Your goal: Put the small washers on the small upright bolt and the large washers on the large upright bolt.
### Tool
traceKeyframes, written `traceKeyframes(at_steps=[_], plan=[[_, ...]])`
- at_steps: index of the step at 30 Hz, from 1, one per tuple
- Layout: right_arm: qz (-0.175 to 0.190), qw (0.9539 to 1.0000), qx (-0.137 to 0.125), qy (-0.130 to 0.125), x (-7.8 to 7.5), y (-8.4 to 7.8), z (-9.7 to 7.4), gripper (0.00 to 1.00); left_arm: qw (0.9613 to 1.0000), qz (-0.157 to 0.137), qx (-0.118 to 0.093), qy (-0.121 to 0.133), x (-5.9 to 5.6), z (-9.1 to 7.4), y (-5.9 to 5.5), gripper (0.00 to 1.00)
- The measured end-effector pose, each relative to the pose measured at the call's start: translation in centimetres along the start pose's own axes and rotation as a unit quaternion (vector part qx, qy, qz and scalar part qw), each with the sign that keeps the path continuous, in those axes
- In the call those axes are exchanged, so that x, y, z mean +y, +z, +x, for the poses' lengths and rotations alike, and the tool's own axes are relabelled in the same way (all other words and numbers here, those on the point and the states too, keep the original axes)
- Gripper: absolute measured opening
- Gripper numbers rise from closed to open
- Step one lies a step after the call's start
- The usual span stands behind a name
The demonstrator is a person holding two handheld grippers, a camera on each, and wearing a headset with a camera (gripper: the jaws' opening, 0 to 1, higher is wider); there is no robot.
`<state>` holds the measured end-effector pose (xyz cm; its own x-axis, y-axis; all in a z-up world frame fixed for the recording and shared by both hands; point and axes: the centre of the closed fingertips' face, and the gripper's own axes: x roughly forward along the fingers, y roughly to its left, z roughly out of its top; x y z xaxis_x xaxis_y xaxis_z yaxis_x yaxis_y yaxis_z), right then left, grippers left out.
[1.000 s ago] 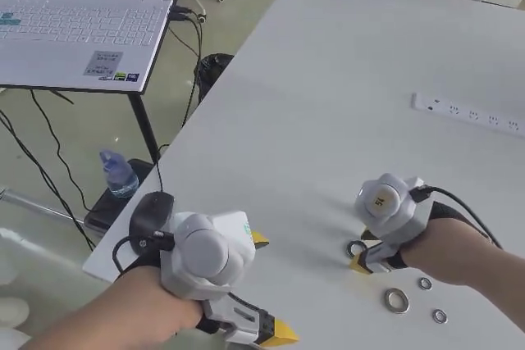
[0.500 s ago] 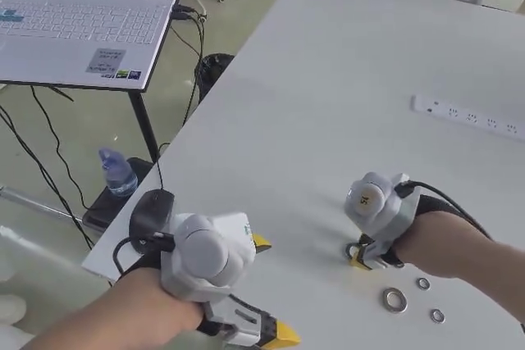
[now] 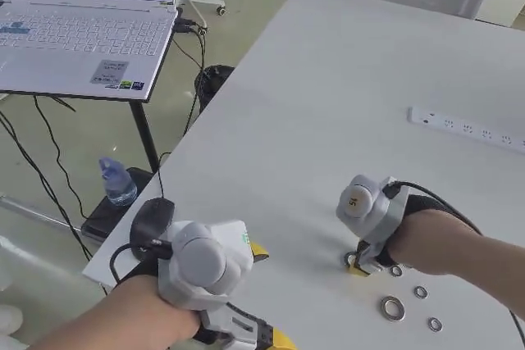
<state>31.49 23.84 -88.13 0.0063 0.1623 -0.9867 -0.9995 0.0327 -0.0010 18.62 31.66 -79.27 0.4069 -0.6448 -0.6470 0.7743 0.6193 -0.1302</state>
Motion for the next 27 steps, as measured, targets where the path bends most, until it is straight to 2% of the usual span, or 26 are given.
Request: traceKeyframes(at_steps=[7, 14, 27], plan=[[0.011, 0.9999, -0.006, 0.000, -0.2, -0.1, 0.0, 0.21, 1.0000, -0.001, 0.003, 0.000, 0.0, 0.0, -0.1, 0.73], [0.023, 0.9997, 0.000, 0.005, -0.2, -1.1, -0.3, 0.21, 1.0000, 0.000, 0.004, 0.000, 0.1, 0.0, -0.1, 0.72], [0.047, 0.9987, -0.014, 0.014, -0.4, -1.5, -2.4, 0.21, 1.0000, 0.001, 0.003, -0.001, 0.4, 0.1, 0.1, 0.72]])
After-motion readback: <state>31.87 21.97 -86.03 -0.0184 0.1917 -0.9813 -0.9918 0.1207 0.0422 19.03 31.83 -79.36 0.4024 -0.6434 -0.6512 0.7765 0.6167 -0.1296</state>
